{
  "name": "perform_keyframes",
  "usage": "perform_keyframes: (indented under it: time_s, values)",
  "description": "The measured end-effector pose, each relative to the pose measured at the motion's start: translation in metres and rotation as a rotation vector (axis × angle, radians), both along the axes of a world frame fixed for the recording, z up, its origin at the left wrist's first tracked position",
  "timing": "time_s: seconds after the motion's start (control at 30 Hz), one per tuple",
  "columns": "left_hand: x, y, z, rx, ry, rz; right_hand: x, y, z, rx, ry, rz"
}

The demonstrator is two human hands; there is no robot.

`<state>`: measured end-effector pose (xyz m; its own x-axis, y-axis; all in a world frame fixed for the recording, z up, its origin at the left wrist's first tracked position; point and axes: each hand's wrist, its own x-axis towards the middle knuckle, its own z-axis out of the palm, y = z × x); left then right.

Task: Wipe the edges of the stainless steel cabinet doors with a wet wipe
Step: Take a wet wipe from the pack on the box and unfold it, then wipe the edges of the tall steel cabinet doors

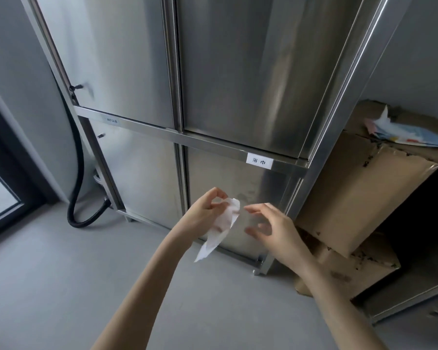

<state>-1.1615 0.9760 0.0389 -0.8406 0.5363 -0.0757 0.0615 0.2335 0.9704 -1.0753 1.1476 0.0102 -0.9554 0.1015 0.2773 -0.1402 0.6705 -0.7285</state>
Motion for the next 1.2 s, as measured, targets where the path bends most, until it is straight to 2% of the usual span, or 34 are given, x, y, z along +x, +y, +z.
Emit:
perform_keyframes:
  time_s: [0.13, 0.23, 0.37, 0.43, 0.5, 0.63, 0.73, 1.0, 1.2]
  values:
    - [-0.01, -0.003, 0.013, 0.014, 0.011, -0.032, -0.017, -0.026, -0.003, -0.294, -0.063, 0.076]
    - [-0.021, -0.006, 0.018, 0.111, -0.039, -0.013, -0.035, -0.033, -0.006, -0.529, -0.046, 0.086]
    - [-0.041, -0.014, 0.019, 0.2, -0.042, 0.061, -0.069, -0.041, 0.0, -0.613, 0.001, 0.029]
    - [-0.059, -0.02, 0.019, 0.213, 0.009, 0.155, -0.089, -0.041, 0.005, -0.574, 0.037, 0.007]
    - [-0.082, -0.027, 0.019, 0.201, 0.071, 0.282, -0.112, -0.04, 0.014, -0.436, 0.108, -0.035]
    - [-0.132, -0.037, 0.022, 0.093, 0.216, 0.395, -0.163, -0.033, 0.037, -0.229, 0.295, -0.068]
    - [-0.17, -0.038, 0.029, -0.018, 0.361, 0.391, -0.207, -0.024, 0.053, -0.185, 0.37, -0.073]
    - [-0.253, -0.041, 0.044, -0.341, 0.897, 0.344, -0.307, -0.028, 0.089, -0.073, 0.515, -0.071]
    - [-0.299, -0.061, 0.051, -0.434, 1.034, 0.318, -0.35, -0.041, 0.103, -0.039, 0.578, -0.123]
